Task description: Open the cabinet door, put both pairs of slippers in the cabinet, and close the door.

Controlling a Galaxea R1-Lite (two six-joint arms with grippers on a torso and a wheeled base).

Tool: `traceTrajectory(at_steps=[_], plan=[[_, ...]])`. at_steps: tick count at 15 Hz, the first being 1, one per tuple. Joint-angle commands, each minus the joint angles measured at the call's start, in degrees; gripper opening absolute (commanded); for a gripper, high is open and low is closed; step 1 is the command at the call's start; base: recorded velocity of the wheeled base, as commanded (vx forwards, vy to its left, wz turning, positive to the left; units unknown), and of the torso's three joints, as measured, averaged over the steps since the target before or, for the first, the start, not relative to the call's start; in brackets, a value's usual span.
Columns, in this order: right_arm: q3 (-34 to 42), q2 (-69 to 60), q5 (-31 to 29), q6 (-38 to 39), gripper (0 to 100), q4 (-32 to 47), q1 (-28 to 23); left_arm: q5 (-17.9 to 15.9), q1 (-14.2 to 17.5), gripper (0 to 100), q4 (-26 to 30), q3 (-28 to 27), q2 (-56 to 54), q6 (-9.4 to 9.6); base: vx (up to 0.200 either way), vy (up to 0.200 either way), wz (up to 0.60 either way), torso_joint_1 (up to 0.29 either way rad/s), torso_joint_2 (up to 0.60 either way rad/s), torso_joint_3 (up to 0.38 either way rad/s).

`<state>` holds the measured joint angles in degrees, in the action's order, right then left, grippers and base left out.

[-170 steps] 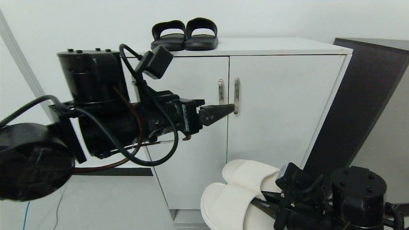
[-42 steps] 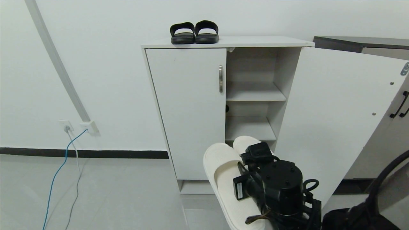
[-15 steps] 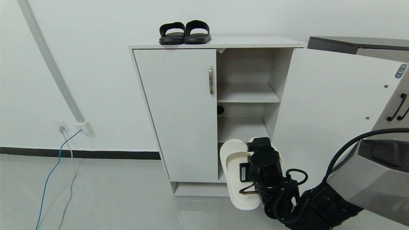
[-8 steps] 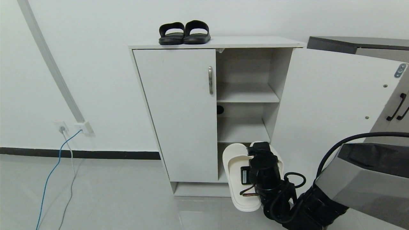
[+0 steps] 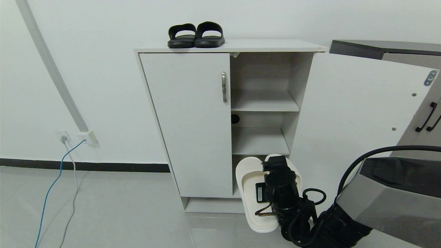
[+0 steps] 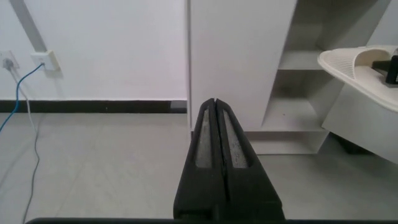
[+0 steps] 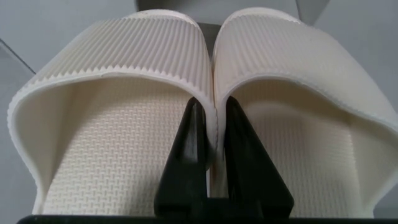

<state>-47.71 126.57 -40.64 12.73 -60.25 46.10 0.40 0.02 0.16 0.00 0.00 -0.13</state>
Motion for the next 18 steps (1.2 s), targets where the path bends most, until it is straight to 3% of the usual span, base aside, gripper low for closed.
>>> traceTrajectory(at_steps=[1, 8, 18], plan=[[-0.1, 0.0, 0.0, 0.0, 0, 0.0, 0.4, -0.1, 0.1, 0, -0.1, 0.0, 0.1, -0.04, 0.0, 0.0, 0.0, 0.0, 0.0, 0.0], [-1.2, 1.4, -0.1, 0.0, 0, -1.3, 1.2, -0.1, 0.1, 0, 0.0, 0.0, 0.1, -0.04, 0.0, 0.0, 0.0, 0.0, 0.0, 0.0], [-1.8, 2.2, -0.5, -0.1, 0, -1.3, 1.1, -0.2, 0.1, 0, -0.1, -0.1, 0.1, -0.04, 0.2, 0.0, 0.0, 0.002, 0.0, 0.002]])
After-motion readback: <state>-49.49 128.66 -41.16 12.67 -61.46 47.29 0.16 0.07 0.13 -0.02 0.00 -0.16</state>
